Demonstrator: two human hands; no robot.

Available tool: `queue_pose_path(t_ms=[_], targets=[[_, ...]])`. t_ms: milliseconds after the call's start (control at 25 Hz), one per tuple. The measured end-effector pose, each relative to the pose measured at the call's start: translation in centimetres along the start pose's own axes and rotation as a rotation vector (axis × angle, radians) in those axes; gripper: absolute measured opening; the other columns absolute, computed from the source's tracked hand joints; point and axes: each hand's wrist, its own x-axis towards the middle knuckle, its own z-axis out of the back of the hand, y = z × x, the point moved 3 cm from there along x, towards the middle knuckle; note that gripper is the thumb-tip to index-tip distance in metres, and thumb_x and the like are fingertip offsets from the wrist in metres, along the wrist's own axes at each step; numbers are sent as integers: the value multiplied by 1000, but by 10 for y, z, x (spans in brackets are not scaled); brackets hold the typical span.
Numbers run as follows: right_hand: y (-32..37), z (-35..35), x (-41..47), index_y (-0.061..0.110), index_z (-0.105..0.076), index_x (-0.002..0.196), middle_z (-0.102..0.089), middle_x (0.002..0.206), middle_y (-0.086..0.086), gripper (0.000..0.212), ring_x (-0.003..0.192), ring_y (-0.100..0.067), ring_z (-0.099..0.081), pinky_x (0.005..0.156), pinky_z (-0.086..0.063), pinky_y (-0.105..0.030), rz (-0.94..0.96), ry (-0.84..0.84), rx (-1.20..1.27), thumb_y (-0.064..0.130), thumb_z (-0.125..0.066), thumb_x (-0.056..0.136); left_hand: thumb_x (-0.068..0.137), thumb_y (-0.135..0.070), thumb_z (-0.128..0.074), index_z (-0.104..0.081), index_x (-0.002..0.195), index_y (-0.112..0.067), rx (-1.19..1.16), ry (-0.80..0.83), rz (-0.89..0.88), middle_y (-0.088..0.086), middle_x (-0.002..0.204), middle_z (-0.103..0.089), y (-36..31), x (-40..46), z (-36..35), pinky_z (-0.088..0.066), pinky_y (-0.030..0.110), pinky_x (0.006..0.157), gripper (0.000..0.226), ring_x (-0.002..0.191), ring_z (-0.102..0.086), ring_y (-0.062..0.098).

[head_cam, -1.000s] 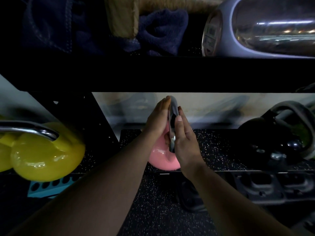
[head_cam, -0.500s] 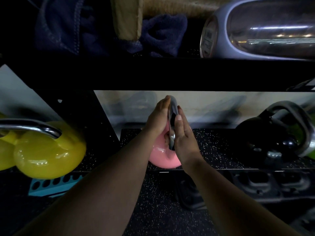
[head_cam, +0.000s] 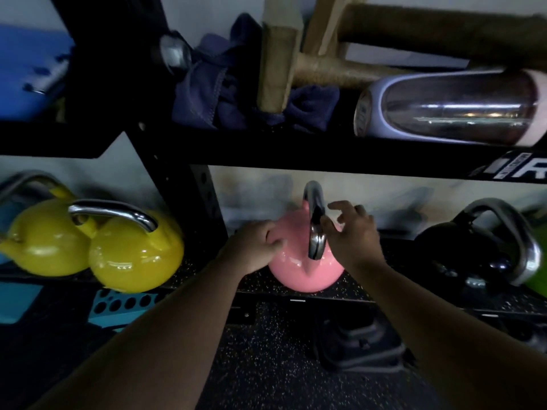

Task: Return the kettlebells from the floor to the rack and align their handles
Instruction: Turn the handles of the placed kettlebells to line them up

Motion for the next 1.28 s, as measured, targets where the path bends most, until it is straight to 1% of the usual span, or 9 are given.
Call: queue_pose_path(t_ms=[160, 320, 480, 600, 760, 920, 1000, 1120, 1280], targets=[[42, 3, -17, 13, -62, 112, -60, 101, -15, 28, 96, -37, -52, 77, -46, -42, 257, -58, -234, 21, -61, 85, 83, -39, -66, -65, 118, -33, 210, -33, -90, -10, 124, -60, 22, -53, 34, -45, 29, 97, 35, 114, -56, 11], [118, -42, -32, 19, -62, 106, -64, 99, -11, 23, 100, -35, -53, 85, -47, -45, 389, 18, -163, 25, -60, 84, 82, -36, -60, -70, 107, -28, 436, -175, -197, -10, 110, -67, 73, -98, 92, -42, 36, 94, 28, 109, -56, 16], [193, -112, -51, 27, -59, 100, -67, 93, -2, 15, 91, -28, -62, 69, -52, -39, 457, 83, -96, 33, -55, 86, 83, -34, -61, -69, 92, -25, 512, -372, -156, -4, 101, -67, 142, -124, 161, -43, 40, 86, 15, 102, -58, 25], [243, -170, -60, 28, -55, 104, -66, 95, -2, 17, 87, -31, -65, 67, -54, -40, 433, 147, -54, 36, -53, 89, 92, -40, -54, -60, 105, -20, 498, -465, -39, 1, 116, -56, 198, -135, 206, -45, 43, 84, 24, 108, -53, 27], [294, -227, -40, 18, -46, 135, -50, 127, -13, 51, 118, -35, -47, 92, -48, -46, 339, 125, -107, 47, -50, 93, 94, -60, -42, -38, 138, -20, 182, -507, 231, 10, 140, -40, 254, -120, 246, -49, 51, 87, 60, 119, -48, 37], [308, -267, -8, 17, -47, 137, -51, 134, -17, 67, 124, -38, -46, 98, -40, -48, 129, 223, -253, 66, -37, 92, 83, -81, -30, -19, 151, -25, -204, -345, 341, 14, 152, -39, 266, -85, 241, -47, 53, 97, 89, 126, -51, 41], [306, -276, -2, 15, -53, 126, -58, 128, -17, 65, 119, -35, -52, 91, -43, -40, 54, 295, -119, 68, -37, 91, 81, -83, -29, -7, 154, -27, -344, -331, 352, 16, 157, -29, 261, -77, 223, -49, 50, 96, 94, 125, -52, 42], [303, -273, -6, 17, -57, 97, -64, 97, -10, 52, 93, -30, -60, 67, -39, -30, 35, 185, 2, 67, -43, 91, 83, -80, -28, 9, 155, -29, -394, -318, 350, 16, 164, 1, 260, -67, 218, -38, 34, 88, 96, 135, -40, 41], [310, -281, -29, 20, -58, 97, -63, 85, -6, 45, 83, -29, -60, 64, -42, -33, 2, 102, 17, 62, -40, 94, 86, -74, -32, 10, 155, -32, -419, -243, 192, 11, 165, 4, 277, -52, 234, -29, 32, 89, 91, 144, -28, 36]])
